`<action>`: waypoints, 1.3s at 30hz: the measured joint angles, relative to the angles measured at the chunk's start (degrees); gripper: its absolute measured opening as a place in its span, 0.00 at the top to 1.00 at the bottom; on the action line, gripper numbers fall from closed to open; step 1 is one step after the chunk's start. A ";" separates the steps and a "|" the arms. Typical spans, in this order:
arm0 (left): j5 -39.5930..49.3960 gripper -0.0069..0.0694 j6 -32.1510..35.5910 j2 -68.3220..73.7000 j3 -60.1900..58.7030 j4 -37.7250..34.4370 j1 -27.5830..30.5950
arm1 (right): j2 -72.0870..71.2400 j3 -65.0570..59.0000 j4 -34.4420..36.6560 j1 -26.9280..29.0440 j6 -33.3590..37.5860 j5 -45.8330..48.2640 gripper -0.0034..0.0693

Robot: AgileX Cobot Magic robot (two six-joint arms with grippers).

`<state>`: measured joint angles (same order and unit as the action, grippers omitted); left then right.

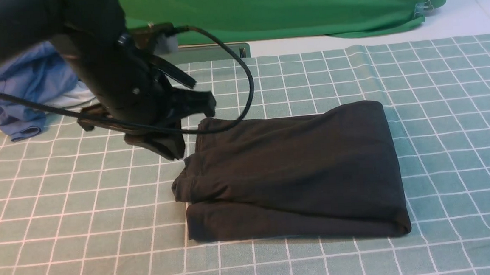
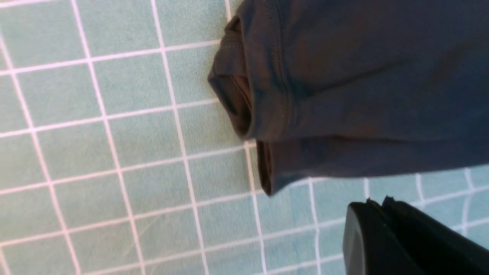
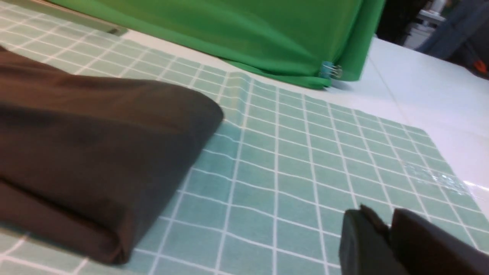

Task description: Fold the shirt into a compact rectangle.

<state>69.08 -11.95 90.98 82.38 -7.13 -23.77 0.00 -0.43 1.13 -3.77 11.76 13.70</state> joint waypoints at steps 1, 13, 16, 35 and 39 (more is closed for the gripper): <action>0.02 0.89 0.00 -1.75 -0.30 0.06 0.00 | 0.00 0.00 0.00 -0.40 0.00 0.00 0.76; -10.87 0.89 3.24 -34.40 -26.20 -0.60 0.12 | 0.00 0.00 0.00 -0.57 0.00 0.00 0.73; -20.97 0.89 3.44 -44.92 -36.26 -2.21 0.12 | 0.00 0.00 0.00 -0.57 0.00 0.00 0.72; -26.46 0.89 2.61 -79.66 -52.66 -4.74 0.12 | 0.00 0.00 -0.01 -0.57 -5.28 0.14 0.67; -38.80 0.89 2.61 -79.35 -54.69 -4.00 0.12 | 0.00 0.00 -0.02 -0.57 -5.28 0.19 0.66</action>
<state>30.28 -9.34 11.63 27.69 -11.13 -23.65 0.00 -0.43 1.11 -4.35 6.48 13.89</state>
